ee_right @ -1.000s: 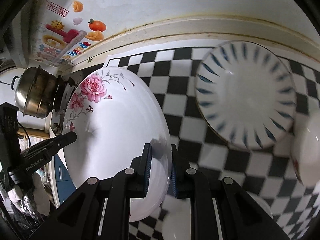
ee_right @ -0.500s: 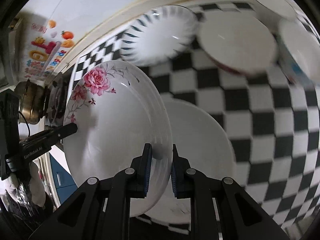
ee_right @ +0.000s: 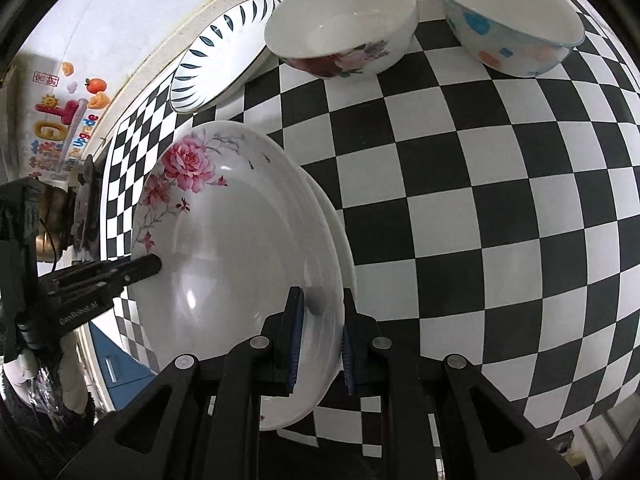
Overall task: Organize plates and bowls
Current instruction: 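Lift the two-plate stack and carry it toward the blue-striped plate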
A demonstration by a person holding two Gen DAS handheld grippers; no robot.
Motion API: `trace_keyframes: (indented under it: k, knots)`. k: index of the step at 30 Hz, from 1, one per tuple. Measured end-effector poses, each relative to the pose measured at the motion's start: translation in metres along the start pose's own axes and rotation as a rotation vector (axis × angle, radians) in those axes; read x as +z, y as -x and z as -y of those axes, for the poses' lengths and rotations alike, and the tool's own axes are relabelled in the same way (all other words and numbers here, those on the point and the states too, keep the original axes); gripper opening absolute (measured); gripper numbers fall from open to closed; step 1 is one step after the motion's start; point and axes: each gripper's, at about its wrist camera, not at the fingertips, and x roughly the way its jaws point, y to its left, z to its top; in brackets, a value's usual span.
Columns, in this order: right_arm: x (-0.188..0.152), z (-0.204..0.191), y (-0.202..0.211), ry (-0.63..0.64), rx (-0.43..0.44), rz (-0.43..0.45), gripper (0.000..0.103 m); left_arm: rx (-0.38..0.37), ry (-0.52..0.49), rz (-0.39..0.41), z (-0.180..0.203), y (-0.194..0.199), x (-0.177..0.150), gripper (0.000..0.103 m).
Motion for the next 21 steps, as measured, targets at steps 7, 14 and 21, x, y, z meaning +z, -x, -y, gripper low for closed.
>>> trace_keyframes:
  k: [7, 14, 21]
  knots:
    - [0.007, -0.008, -0.002, 0.027, -0.010, -0.013, 0.018, 0.038, 0.002, -0.010, 0.003, 0.001, 0.004, 0.018]
    - [0.003, -0.013, -0.009, 0.054, -0.029, -0.053, 0.018, 0.097, -0.009, -0.021, 0.013, -0.003, 0.003, 0.018]
    - [0.001, -0.015, -0.013, 0.059, -0.039, -0.075, 0.018, 0.127, -0.006, -0.037, 0.022, -0.010, 0.000, 0.017]
